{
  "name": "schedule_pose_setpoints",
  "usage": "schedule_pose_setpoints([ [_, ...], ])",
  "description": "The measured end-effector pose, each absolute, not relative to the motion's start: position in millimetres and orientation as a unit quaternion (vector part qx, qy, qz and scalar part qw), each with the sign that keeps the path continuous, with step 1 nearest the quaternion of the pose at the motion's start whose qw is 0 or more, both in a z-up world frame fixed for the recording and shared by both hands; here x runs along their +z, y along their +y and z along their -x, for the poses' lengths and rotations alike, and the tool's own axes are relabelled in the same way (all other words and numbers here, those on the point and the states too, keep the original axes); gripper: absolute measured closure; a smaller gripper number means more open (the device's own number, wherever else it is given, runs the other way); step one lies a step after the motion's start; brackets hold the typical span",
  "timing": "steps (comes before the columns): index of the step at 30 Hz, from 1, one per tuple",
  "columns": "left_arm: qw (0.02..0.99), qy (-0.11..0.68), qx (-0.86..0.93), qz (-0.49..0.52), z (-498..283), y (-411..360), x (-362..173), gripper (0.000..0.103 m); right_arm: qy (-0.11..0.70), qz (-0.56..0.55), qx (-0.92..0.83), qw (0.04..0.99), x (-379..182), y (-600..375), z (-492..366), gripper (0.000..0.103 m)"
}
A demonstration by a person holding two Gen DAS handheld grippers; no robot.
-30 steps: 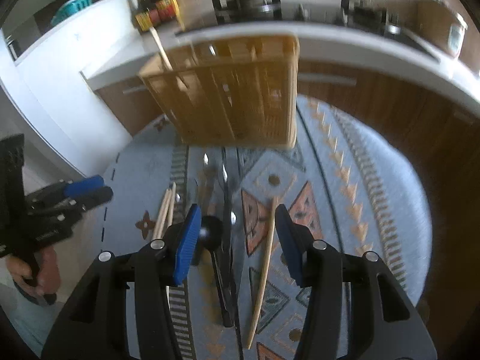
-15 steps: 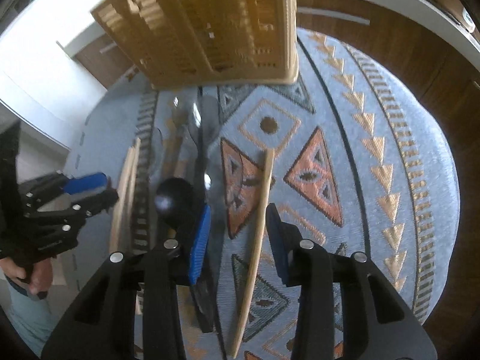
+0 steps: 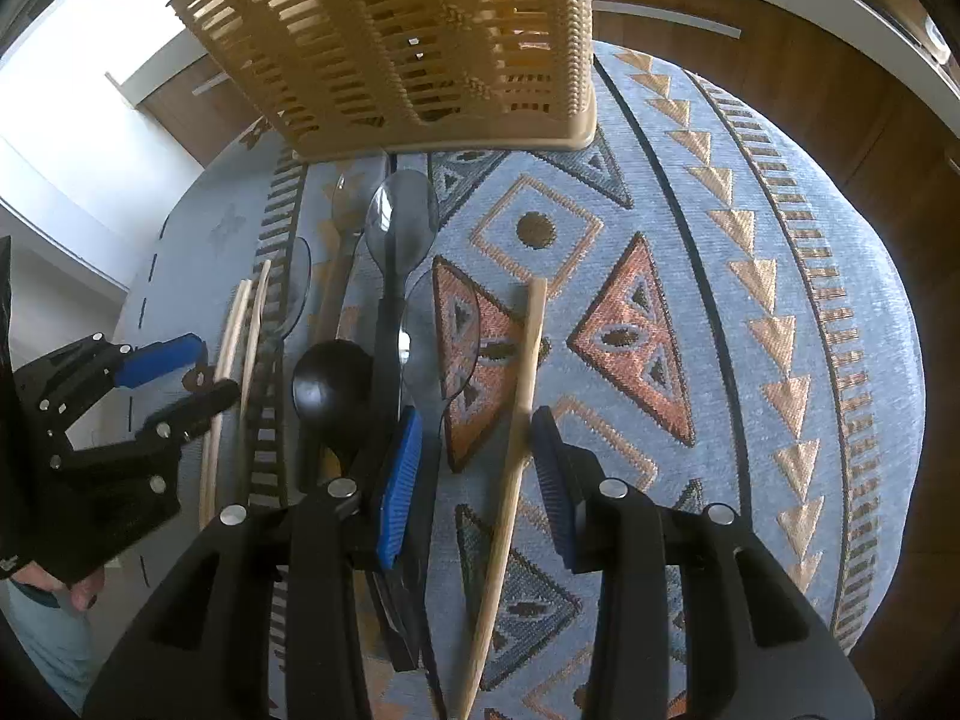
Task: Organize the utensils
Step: 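Grasp two wooden chopsticks with the left tool while the right tool grasps one chopstick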
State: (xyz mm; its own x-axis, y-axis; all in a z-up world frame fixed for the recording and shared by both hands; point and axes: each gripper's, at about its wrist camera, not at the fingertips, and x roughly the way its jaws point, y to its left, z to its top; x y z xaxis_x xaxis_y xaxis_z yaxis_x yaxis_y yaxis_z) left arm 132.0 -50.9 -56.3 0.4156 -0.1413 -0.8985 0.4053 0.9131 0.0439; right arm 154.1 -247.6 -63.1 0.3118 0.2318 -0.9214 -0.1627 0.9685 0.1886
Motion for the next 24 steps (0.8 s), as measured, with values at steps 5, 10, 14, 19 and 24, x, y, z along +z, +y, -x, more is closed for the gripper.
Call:
schedule_pose_setpoints([
  [5,0.826,0.525,-0.170,-0.111,-134.9,-32.4,-53.6,0.085,0.572,-0.036,0.120,0.811,-62.8,-251.7,-154.6,0.068],
  [10,0.817,0.531,-0.187,-0.122,-137.7,-21.3,-53.7,0.088,0.567,-0.033,0.120,0.814,-56.7,-261.5,-156.2,0.077],
  [14,0.809,0.528,-0.196,-0.167,-131.0,-24.2,-54.1,0.085,0.574,-0.034,0.115,0.810,-57.6,-263.6,-158.7,0.077],
  [19,0.800,0.544,-0.197,-0.160,-133.8,-25.9,-53.2,0.081,0.593,-0.011,0.108,0.798,-62.8,-258.8,-162.9,0.077],
  [24,0.779,0.578,-0.214,-0.118,-155.9,-20.3,-52.0,0.072,0.611,-0.001,0.108,0.784,-63.9,-256.4,-169.6,0.077],
])
